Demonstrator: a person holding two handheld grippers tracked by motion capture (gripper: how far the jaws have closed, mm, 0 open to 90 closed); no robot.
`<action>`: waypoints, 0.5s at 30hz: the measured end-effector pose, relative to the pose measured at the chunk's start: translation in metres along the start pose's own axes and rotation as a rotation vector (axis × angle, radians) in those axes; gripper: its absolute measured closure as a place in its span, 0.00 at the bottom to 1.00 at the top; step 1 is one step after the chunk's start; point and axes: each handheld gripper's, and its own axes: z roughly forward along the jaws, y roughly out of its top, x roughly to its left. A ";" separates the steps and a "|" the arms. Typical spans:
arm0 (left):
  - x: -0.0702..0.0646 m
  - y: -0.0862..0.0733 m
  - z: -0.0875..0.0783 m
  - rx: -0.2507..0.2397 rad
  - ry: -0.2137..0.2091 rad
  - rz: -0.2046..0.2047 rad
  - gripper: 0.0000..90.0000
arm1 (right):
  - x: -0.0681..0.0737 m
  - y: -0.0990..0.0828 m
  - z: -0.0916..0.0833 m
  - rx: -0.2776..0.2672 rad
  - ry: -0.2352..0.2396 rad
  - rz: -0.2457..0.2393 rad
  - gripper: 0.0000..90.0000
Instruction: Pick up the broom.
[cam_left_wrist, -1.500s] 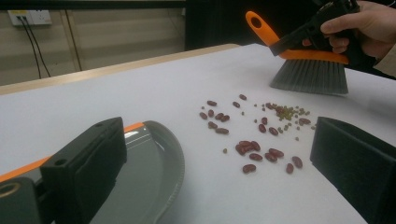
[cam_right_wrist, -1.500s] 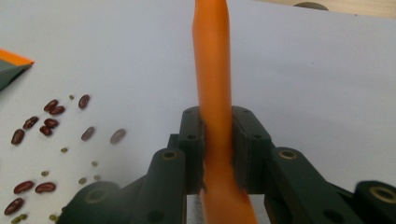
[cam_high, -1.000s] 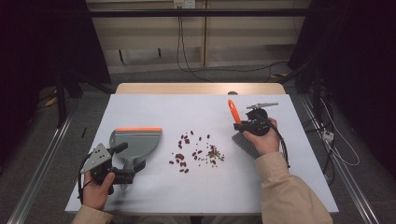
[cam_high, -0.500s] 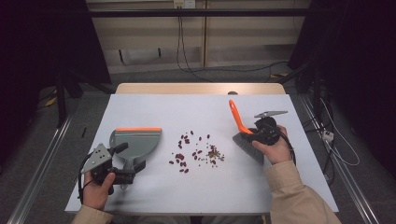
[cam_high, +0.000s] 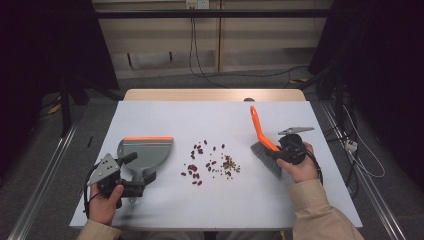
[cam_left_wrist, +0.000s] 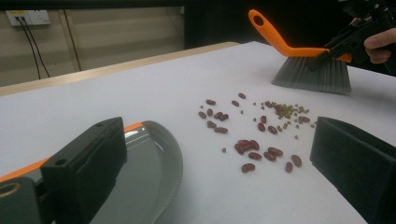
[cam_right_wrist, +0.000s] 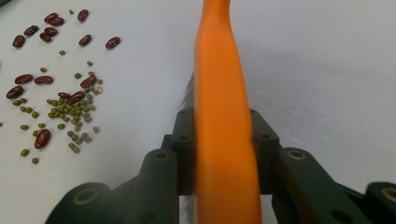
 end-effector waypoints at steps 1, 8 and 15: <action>0.000 0.000 0.000 -0.001 -0.001 -0.004 0.04 | 0.001 0.000 0.000 0.000 0.000 -0.007 0.78; 0.001 0.001 0.000 0.001 0.009 -0.009 0.04 | 0.007 0.002 0.000 -0.036 -0.026 -0.002 0.79; 0.001 0.001 0.001 0.007 0.006 -0.006 0.04 | 0.011 0.008 -0.002 -0.101 -0.047 0.010 0.79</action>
